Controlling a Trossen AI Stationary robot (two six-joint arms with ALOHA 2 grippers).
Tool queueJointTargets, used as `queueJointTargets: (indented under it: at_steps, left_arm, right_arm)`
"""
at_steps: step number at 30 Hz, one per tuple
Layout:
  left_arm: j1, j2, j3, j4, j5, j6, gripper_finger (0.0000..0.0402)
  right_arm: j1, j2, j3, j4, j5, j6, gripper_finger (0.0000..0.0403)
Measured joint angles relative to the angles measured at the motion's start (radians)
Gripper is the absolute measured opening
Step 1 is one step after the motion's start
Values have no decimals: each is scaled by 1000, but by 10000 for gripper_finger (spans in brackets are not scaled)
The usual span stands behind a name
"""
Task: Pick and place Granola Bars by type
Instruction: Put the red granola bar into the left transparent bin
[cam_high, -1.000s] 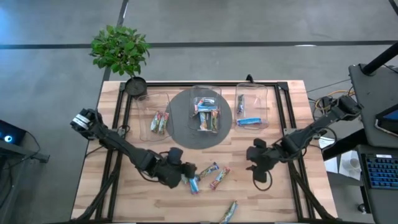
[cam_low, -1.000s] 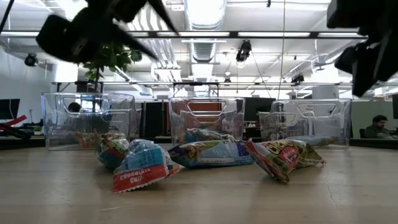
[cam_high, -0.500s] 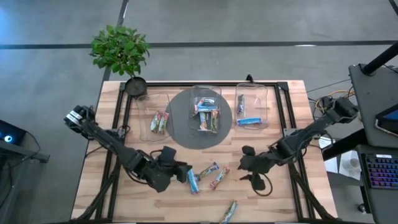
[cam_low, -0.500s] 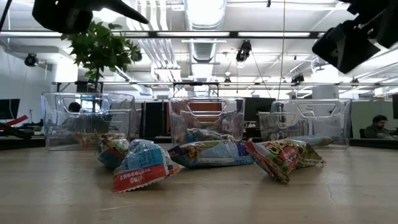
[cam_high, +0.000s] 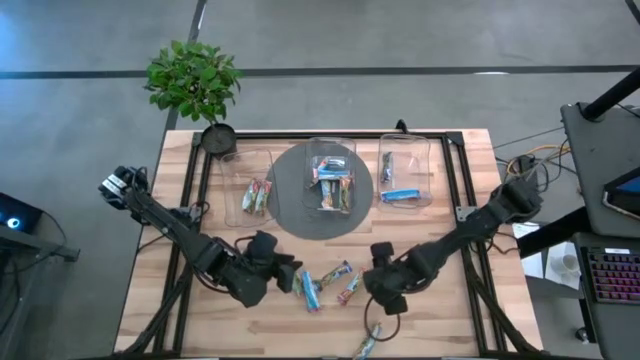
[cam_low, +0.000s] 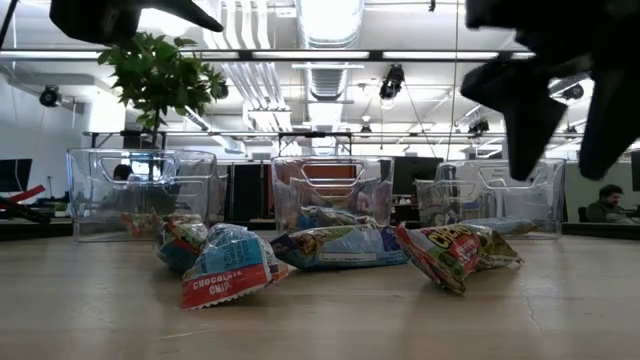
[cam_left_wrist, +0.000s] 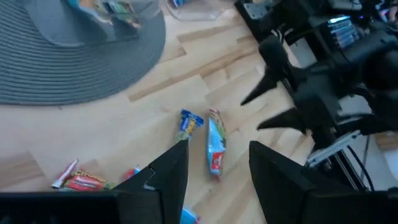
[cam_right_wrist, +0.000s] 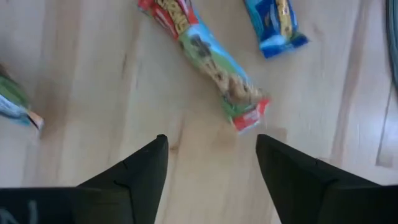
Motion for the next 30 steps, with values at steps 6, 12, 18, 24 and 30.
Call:
queueJointTargets:
  at_steps: [6, 12, 18, 24, 30]
  left_arm:
    - [7, -8, 0, -17, -14, -7, 151]
    - [7, -40, 0, -44, -14, -8, 151]
    - [7, -89, 0, -60, -23, -6, 151]
    - [6, -134, 0, -94, -31, 17, 151]
    - [6, -155, 0, -145, -41, 18, 152]
  right_arm:
    - [-1, 32, 36, 29, -2, -63, 255]
    - [-9, 26, -26, 126, -3, -159, 286]
    - [-25, 38, -56, 247, -1, -372, 325]
    - [-58, 87, -57, 258, 3, -394, 335]
    - [-97, 130, -58, 256, -8, -360, 320]
